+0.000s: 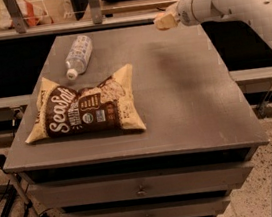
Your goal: Pick orange
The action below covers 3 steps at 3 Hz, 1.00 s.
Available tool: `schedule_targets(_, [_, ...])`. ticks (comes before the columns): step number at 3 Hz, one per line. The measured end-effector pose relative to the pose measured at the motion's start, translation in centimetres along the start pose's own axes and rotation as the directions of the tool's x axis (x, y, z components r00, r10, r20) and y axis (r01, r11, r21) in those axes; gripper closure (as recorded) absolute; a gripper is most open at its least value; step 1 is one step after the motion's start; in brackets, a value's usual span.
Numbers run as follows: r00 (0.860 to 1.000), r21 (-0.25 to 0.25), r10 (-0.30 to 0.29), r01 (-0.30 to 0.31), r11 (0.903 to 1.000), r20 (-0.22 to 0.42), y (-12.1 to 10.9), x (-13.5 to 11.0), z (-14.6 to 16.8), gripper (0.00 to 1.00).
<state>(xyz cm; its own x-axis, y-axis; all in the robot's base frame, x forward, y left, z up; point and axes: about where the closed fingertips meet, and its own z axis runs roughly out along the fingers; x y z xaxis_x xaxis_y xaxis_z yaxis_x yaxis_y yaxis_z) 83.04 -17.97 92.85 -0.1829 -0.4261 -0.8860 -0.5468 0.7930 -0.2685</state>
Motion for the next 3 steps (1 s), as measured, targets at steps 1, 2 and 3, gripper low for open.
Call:
schedule_targets(1, [0.999, -0.036, -0.034, 0.035, 0.9988, 0.031, 0.3, -1.7, -1.3, 1.0])
schedule_targets(2, [0.997, -0.068, -0.059, 0.062, 0.9958, 0.05, 0.6, -2.8, -2.2, 1.0])
schedule_targets(3, [0.995, -0.091, -0.074, 0.079, 0.9927, 0.06, 0.9, -3.3, -2.6, 1.0])
